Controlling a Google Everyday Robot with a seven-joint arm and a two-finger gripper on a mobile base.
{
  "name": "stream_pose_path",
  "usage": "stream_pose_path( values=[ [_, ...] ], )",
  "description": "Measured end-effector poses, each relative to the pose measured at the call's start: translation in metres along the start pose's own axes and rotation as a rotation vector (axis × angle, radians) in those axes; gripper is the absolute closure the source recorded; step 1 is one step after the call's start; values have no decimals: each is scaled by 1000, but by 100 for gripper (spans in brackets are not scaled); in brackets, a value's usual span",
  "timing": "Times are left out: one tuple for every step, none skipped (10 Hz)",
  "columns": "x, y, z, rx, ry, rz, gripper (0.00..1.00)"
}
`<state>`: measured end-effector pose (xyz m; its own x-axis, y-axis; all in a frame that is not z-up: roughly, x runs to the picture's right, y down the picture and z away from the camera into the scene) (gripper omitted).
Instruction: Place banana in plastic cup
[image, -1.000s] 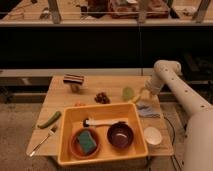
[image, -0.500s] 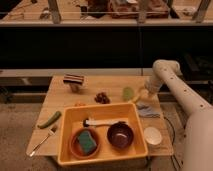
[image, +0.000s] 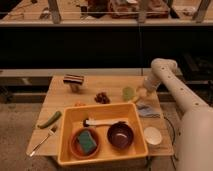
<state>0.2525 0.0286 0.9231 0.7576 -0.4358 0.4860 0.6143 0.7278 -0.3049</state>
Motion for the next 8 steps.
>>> stream_pose_path(
  values=[
    [0,-2,1,-1,-4,5,46],
    [0,-4,4,-4,-12,12,46],
    [2,-4,7,-8,-22,23,46],
    [3,-3,10,-13,-30,30,46],
    [3,-2,12,-19,-36,32,46],
    [3,-2,16,-30,-44,33,46],
    [2,-2,19,-37,-51,33,46],
    [0,-3,21,-43,-57,32,46]
  ],
)
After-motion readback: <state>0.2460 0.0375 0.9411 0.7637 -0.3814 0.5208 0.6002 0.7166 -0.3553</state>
